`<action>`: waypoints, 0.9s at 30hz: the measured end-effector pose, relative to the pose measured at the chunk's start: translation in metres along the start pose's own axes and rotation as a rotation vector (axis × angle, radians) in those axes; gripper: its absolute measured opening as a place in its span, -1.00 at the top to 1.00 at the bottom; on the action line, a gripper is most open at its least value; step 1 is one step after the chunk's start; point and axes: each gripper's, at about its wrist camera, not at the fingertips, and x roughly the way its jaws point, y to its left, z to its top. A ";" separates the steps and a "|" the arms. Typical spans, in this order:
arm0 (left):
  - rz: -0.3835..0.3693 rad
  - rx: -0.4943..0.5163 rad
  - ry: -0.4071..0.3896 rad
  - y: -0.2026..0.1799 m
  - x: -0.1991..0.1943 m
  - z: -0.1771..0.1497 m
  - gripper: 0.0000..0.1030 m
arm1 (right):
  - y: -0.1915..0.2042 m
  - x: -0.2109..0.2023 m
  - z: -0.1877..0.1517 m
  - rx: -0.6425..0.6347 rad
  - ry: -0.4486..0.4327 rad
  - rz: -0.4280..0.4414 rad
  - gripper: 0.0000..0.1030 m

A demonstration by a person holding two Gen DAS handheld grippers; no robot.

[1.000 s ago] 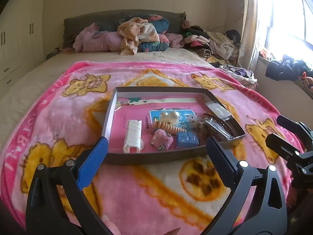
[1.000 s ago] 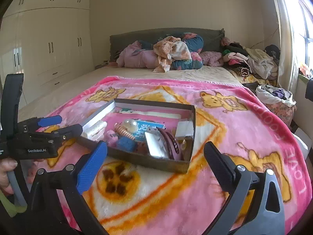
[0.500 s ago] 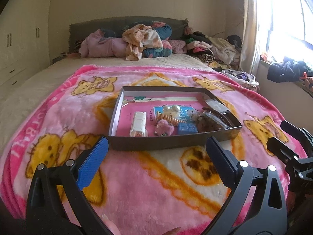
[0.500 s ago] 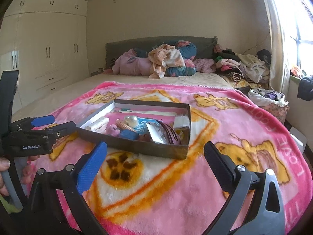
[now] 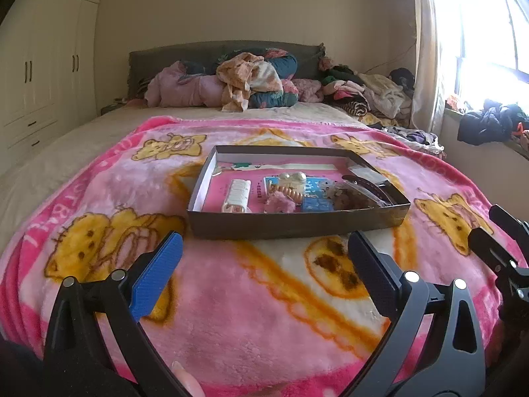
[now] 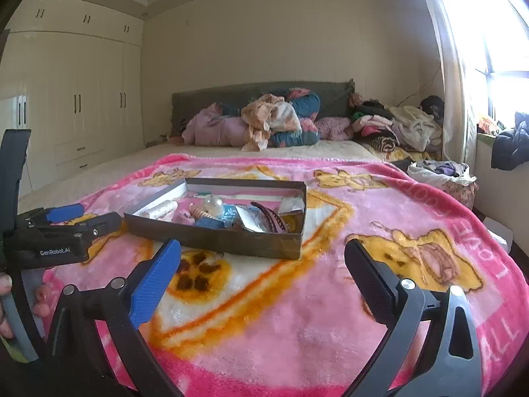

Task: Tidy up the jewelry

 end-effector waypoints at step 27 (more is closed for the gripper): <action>0.006 0.024 -0.013 -0.004 0.002 -0.003 -0.78 | -0.001 -0.001 -0.003 0.002 -0.017 -0.017 -0.87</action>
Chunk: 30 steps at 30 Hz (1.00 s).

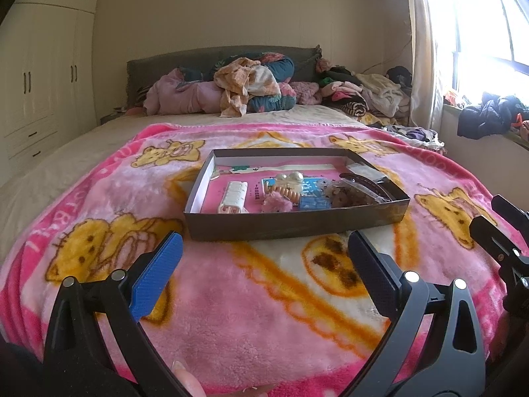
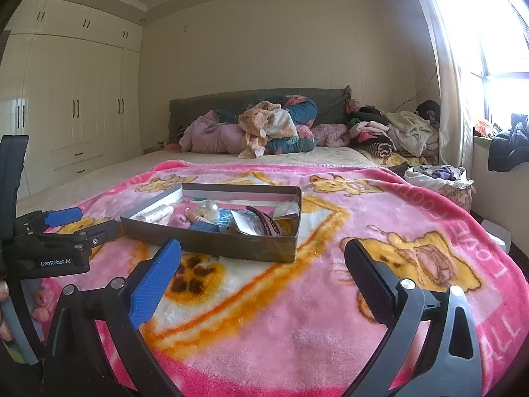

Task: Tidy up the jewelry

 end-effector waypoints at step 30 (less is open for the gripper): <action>0.009 0.003 -0.006 0.000 0.000 0.001 -0.78 | 0.001 -0.002 0.002 -0.001 -0.005 0.001 -0.87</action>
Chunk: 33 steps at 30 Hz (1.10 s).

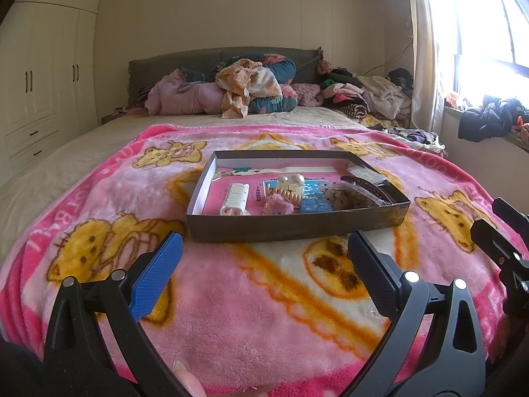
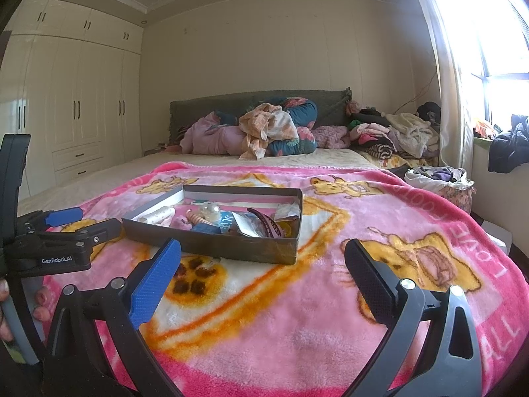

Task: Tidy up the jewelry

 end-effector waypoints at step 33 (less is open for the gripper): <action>-0.004 -0.002 0.004 0.001 0.000 0.000 -0.78 | 0.002 -0.001 0.003 -0.008 0.002 -0.003 -0.87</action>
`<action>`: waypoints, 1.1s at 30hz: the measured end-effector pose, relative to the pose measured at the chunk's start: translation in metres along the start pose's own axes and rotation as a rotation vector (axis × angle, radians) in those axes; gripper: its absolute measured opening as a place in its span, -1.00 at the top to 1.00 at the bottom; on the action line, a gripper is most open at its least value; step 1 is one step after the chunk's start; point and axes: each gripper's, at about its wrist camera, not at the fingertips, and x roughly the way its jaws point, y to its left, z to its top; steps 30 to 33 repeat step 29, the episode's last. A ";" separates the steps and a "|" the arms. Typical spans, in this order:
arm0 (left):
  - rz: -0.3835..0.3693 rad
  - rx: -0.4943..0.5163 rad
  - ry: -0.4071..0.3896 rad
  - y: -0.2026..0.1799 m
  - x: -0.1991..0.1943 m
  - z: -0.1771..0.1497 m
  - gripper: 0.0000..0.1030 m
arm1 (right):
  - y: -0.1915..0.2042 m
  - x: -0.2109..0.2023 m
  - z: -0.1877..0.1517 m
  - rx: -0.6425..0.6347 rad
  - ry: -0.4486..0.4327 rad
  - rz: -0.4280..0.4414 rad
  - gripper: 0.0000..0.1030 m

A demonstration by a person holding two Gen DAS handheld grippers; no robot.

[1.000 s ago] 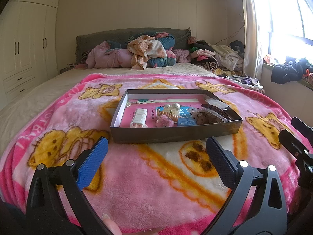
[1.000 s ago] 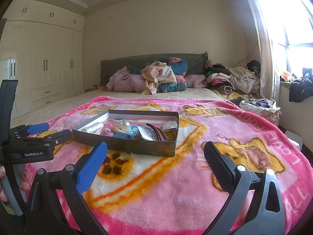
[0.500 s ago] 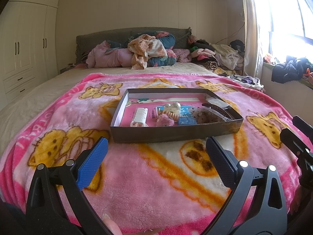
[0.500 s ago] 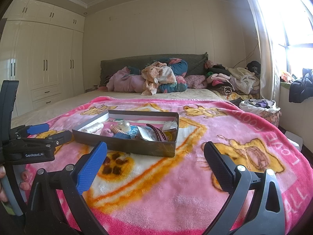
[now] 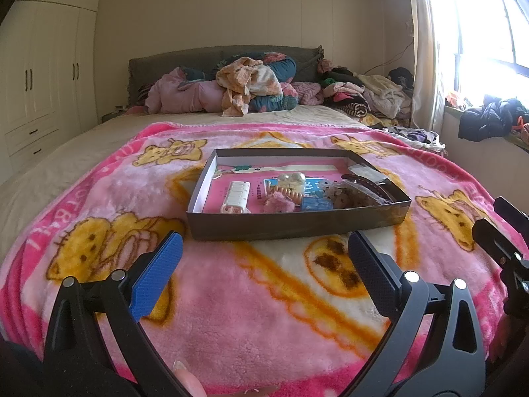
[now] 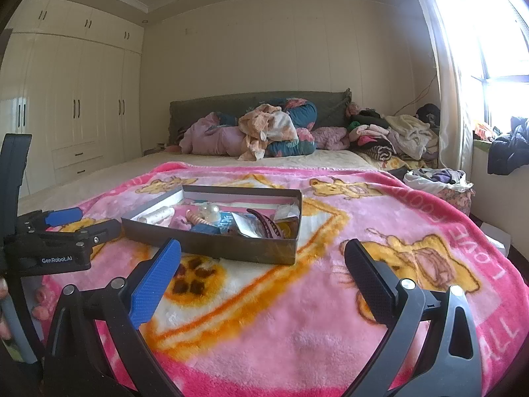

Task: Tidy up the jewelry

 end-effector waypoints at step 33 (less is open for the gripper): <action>0.113 -0.087 0.076 0.042 0.028 0.010 -0.78 | -0.046 0.016 0.018 0.132 0.040 -0.086 -0.87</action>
